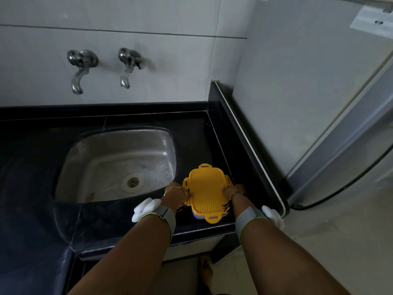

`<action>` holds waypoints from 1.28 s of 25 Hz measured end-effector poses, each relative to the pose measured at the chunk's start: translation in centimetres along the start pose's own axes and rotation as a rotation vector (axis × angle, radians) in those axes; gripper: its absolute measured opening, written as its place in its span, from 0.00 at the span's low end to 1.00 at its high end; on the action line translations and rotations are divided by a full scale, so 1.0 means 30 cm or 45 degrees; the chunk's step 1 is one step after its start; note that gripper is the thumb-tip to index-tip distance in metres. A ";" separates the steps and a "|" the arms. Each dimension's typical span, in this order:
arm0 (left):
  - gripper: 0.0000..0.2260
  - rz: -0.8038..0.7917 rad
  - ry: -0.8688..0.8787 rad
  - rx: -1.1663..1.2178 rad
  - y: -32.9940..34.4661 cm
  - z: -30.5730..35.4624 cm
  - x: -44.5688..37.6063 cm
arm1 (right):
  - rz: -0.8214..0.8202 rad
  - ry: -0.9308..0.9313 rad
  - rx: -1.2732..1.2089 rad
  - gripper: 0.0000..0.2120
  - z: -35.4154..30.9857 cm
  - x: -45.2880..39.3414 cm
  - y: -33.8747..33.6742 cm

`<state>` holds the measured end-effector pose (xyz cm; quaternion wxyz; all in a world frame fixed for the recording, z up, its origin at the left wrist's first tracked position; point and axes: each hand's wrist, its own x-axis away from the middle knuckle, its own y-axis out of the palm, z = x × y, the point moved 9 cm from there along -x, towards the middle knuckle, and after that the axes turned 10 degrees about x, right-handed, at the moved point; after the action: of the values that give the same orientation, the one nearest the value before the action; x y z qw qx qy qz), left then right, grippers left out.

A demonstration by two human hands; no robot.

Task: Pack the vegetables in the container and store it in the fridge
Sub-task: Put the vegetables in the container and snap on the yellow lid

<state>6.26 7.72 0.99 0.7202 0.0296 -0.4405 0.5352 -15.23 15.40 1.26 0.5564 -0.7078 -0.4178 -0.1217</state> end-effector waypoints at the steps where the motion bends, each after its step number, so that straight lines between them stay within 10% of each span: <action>1: 0.16 0.022 0.001 -0.033 0.001 0.008 0.002 | -0.007 0.007 0.014 0.30 0.005 0.005 -0.001; 16: 0.18 0.271 0.087 -0.300 -0.050 0.052 -0.029 | 0.158 -0.218 0.413 0.15 -0.101 -0.004 -0.018; 32: 0.14 0.208 0.069 -0.280 -0.052 0.074 -0.059 | -0.015 -0.206 0.358 0.29 -0.109 0.000 -0.014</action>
<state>6.10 4.59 1.85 0.6848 -0.0997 -0.4779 0.5410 -14.58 12.51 2.70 0.6137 -0.6281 -0.4782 -0.0080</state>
